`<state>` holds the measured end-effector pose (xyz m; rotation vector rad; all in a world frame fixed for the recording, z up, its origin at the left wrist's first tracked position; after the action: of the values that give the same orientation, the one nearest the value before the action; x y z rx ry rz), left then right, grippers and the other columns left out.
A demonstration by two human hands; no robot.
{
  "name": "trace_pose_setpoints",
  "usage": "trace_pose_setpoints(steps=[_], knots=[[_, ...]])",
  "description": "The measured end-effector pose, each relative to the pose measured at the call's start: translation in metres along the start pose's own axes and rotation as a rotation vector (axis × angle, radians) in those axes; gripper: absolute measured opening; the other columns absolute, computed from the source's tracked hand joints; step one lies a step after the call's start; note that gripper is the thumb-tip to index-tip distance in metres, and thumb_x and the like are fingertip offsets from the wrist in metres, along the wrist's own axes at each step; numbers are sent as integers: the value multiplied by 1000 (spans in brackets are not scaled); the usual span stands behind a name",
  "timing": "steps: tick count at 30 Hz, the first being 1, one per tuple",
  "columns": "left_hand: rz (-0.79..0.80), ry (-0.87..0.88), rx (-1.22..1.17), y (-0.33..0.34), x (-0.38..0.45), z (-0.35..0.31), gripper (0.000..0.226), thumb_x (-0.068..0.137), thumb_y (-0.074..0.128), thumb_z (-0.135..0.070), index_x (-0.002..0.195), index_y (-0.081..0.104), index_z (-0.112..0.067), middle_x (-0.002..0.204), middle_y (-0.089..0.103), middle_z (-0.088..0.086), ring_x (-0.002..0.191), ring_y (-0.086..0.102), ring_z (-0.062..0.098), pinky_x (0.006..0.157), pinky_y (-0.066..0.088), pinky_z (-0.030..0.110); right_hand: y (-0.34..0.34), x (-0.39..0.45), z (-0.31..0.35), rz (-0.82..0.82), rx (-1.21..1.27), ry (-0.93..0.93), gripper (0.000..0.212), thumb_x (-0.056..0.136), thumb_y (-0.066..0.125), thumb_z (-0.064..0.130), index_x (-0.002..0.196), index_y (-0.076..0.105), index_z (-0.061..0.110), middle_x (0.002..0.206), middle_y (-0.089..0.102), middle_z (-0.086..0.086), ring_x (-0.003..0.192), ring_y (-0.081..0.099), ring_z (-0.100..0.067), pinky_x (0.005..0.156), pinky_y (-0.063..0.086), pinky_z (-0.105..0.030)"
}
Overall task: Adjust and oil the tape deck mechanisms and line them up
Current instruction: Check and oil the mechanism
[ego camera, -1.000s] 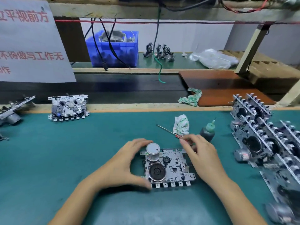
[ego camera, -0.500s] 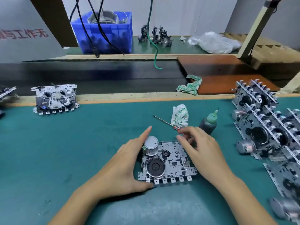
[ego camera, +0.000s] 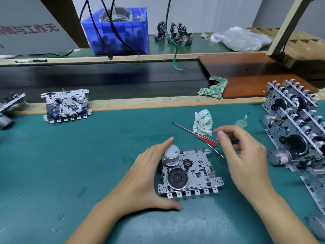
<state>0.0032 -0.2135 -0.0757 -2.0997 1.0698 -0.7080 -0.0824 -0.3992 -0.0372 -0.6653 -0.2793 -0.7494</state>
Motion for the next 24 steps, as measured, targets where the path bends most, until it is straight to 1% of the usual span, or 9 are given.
trace_pose_setpoints(steps=[3, 9, 11, 13, 15, 16, 19, 22, 24], knots=[[-4, -8, -39, -2, 0, 3, 117, 51, 81, -65, 139, 4, -60, 136, 19, -48, 129, 24, -18, 102, 16, 0, -5, 0, -1, -57, 4, -11, 24, 88, 45, 45, 87, 62, 28, 81, 63, 8, 77, 59, -9, 65, 43, -14], [8, -6, -50, 0, -1, 6, 116, 50, 82, -64, 138, 7, -61, 136, 22, -45, 130, 26, -15, 99, 18, -1, -26, 5, 0, -252, 128, 10, 4, 84, 52, 42, 87, 52, 39, 81, 59, 1, 70, 52, -5, 63, 40, -12], [16, -6, -44, 0, 0, 6, 118, 49, 81, -66, 139, 5, -61, 135, 22, -45, 130, 27, -14, 100, 19, 0, -19, 7, 4, -78, 163, -20, 14, 78, 59, 43, 91, 55, 37, 78, 59, 7, 70, 53, -3, 64, 41, -11], [25, -1, -37, 2, 0, 7, 121, 49, 81, -66, 140, 2, -60, 134, 22, -44, 130, 27, -12, 102, 20, 2, 4, 3, 8, 321, 51, -67, 42, 68, 67, 54, 107, 53, 43, 95, 60, 17, 91, 56, 0, 80, 41, -12], [26, 2, -37, 2, -1, 7, 121, 51, 82, -61, 141, 1, -59, 132, 22, -44, 129, 29, -12, 102, 21, 3, 28, -12, 3, 723, -145, -81, 83, 55, 72, 67, 127, 31, 56, 125, 39, 36, 124, 35, 10, 104, 26, -12], [24, 7, -36, 3, -1, 6, 120, 53, 83, -56, 141, 1, -58, 131, 22, -45, 127, 30, -12, 101, 23, 3, 36, -18, -1, 847, -230, -86, 99, 51, 74, 70, 131, 16, 59, 132, 23, 42, 130, 20, 15, 108, 13, -8], [18, 24, -39, 4, -1, 4, 117, 56, 82, -45, 142, 4, -55, 127, 24, -46, 122, 34, -11, 99, 27, 5, 45, -26, -6, 941, -403, -162, 120, 50, 77, 68, 144, 5, 46, 141, 20, 31, 125, 8, 18, 100, -4, 2], [21, 26, -58, 3, 0, 3, 113, 57, 78, -48, 142, 3, -56, 131, 23, -44, 124, 33, -11, 100, 26, 4, 43, -23, -4, 921, -469, -204, 125, 50, 76, 70, 149, 7, 36, 139, 23, 28, 116, -1, 28, 99, -12, 2], [25, 26, -74, 3, -1, 2, 113, 57, 77, -48, 142, 3, -56, 133, 23, -43, 127, 32, -11, 102, 25, 5, 42, -24, -2, 927, -499, -216, 125, 52, 74, 71, 149, 5, 35, 138, 22, 29, 122, 0, 26, 100, -14, 0]])
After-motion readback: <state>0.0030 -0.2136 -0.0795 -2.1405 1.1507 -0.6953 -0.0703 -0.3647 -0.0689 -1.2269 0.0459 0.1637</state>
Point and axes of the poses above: each hand's wrist, its own x-axis towards the middle knuckle, its own y-axis out of the palm, z = x × y, the point moved 6 cm from there along x, towards the middle knuckle
